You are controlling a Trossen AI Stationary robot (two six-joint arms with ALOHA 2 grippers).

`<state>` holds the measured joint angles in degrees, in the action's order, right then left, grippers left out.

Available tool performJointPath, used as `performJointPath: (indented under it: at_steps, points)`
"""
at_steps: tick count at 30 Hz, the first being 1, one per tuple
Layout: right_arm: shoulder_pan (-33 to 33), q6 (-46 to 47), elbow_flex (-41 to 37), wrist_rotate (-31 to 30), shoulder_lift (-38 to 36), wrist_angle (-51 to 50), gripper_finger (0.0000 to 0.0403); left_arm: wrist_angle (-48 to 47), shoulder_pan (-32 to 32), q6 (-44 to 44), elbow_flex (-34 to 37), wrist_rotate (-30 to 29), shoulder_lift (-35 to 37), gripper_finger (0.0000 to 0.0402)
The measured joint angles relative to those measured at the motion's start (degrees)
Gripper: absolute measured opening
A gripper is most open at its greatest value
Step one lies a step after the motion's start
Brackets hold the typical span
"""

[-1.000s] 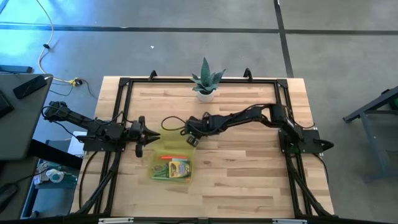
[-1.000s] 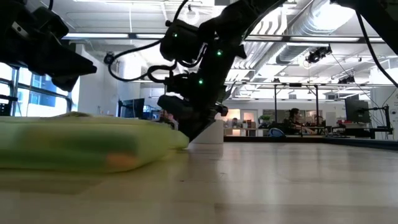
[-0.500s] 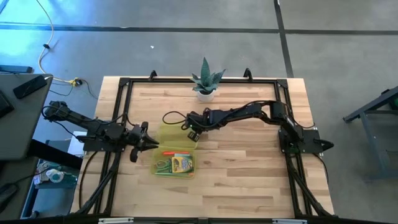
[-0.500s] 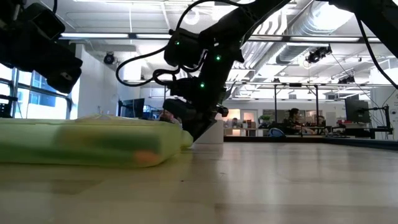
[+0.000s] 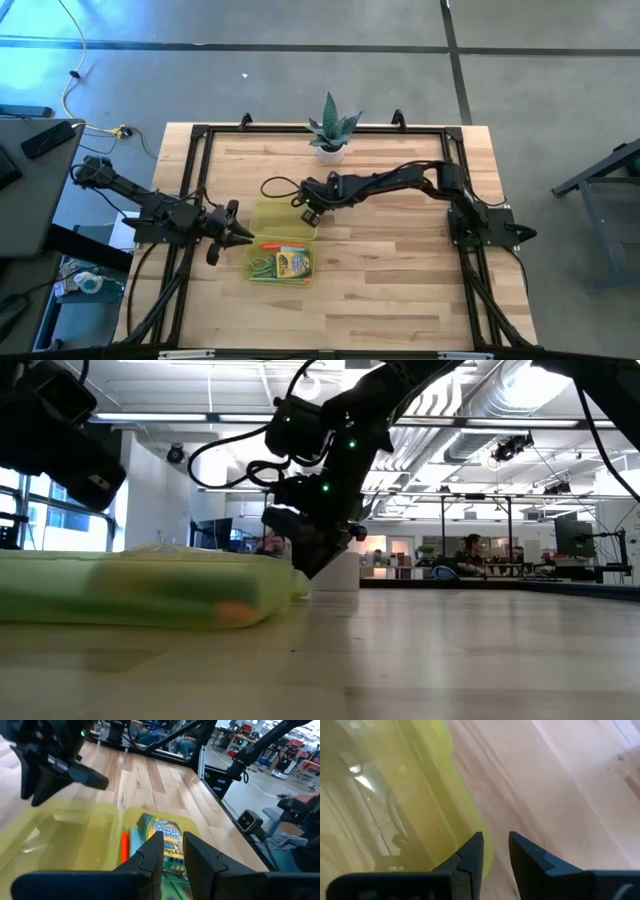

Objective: Pack school essentials
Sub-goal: Close the yellow supply box

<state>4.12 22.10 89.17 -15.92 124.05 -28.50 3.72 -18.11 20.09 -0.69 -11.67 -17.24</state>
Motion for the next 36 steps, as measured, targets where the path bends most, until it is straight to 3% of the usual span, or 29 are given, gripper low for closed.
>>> performJointPath:
  at_steps: [13, 23, 36]
  points:
    - [0.13, -0.96, 0.02, -0.18, -4.74, -0.43, 0.0083, -0.47, -5.86, 1.23, -6.12, -1.66, -9.85, 0.0062]
    - [2.48, -5.78, 0.02, 0.59, -5.67, -3.45, 0.0083, -0.57, -14.91, 11.75, -13.95, -5.7, -28.15, 0.0062]
    - [3.02, -13.5, 0.02, 12.18, -5.67, -3.47, 0.0083, -3.44, -24.64, 17.07, -25.56, -5.59, -51.16, 0.0062]
